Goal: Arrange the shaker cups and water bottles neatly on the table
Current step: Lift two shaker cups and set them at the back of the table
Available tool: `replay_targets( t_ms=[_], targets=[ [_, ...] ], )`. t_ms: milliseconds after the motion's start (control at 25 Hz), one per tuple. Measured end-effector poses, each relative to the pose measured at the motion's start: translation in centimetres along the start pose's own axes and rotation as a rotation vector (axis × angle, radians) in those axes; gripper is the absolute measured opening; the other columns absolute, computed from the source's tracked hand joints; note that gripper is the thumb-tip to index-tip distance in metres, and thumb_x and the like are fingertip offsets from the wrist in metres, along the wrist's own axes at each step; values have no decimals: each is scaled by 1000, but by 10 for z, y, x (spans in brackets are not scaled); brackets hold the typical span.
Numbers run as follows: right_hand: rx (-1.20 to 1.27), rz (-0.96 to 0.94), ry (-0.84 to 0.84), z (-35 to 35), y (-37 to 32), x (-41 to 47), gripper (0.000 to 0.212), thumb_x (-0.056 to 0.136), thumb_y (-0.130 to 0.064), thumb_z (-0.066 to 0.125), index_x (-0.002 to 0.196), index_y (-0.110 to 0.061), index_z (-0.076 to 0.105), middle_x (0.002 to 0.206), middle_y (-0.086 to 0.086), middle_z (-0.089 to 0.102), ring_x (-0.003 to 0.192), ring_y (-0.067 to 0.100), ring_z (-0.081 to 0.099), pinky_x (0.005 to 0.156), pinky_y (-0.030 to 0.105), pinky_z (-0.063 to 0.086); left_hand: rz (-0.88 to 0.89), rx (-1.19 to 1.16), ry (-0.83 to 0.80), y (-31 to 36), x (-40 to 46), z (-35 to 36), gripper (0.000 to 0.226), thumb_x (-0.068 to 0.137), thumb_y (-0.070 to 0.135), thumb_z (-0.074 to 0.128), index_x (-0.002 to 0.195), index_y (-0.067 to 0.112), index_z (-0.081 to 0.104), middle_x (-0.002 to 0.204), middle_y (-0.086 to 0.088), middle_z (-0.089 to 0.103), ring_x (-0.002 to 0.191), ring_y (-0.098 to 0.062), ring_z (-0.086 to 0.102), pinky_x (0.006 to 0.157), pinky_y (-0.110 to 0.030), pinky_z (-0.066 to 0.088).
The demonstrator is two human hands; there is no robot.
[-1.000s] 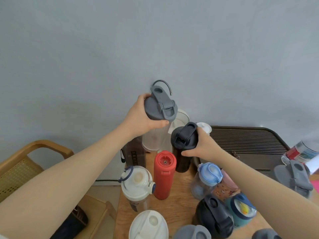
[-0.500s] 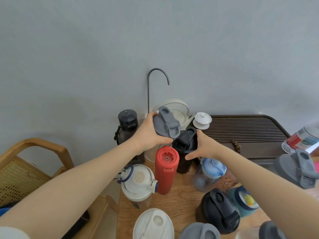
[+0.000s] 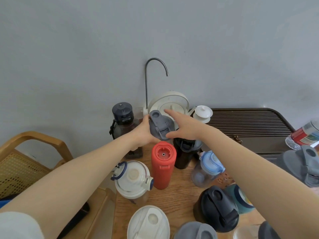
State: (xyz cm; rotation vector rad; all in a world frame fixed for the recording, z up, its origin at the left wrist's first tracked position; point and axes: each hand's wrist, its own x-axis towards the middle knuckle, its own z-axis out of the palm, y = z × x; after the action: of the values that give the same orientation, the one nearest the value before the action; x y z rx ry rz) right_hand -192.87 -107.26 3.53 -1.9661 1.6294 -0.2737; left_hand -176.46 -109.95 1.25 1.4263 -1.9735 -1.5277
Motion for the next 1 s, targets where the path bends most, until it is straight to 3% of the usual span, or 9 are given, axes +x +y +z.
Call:
replay_targets(
  t_ms=[160,280,360,480,680,840,1000],
  targets=[
    [-105,23,-48,16,5,15,69,72,-23,73,131,-13,38,124,14,49,113,30,50,90,35,39,30,90,-12,3,-3,7,75,75,8,72,134,16,27,118,1,53,90,-5,49,69,-12,43],
    [-261,1,-15,19,7,13,68,76,-39,69,133,-15,41,130,10,50,119,28,48,104,41,32,8,33,69,3,-2,3,96,80,6,64,145,18,-6,121,-1,50,78,-1,49,60,-11,42],
    [-321,16,110,17,12,5,69,78,-47,63,135,-17,38,139,5,46,129,25,41,114,44,16,118,158,105,5,-1,0,90,81,14,65,144,17,1,127,5,41,95,-3,50,73,-14,44],
    [-250,124,261,9,30,-19,82,74,-51,67,138,-15,32,146,7,36,133,29,35,110,44,25,159,511,73,14,7,1,81,79,36,66,140,9,21,145,-9,26,127,-22,36,100,-29,33],
    [-126,303,40,30,39,-45,124,59,-48,80,146,-20,-4,149,16,21,131,41,32,105,51,36,201,930,74,21,21,13,98,64,47,77,135,4,24,137,-17,29,119,-37,42,93,-44,43],
    [-172,243,163,35,39,-36,113,60,-33,77,145,-24,3,144,12,30,121,39,43,95,48,44,253,1055,41,20,24,5,97,66,38,78,138,5,21,140,-15,28,118,-35,42,93,-47,45],
    [-138,188,145,32,41,-23,112,60,-26,75,146,-24,3,145,10,29,122,38,43,96,46,43,226,1191,71,16,21,-4,101,70,49,71,142,8,14,143,-15,27,122,-34,40,95,-44,41]
  ],
)
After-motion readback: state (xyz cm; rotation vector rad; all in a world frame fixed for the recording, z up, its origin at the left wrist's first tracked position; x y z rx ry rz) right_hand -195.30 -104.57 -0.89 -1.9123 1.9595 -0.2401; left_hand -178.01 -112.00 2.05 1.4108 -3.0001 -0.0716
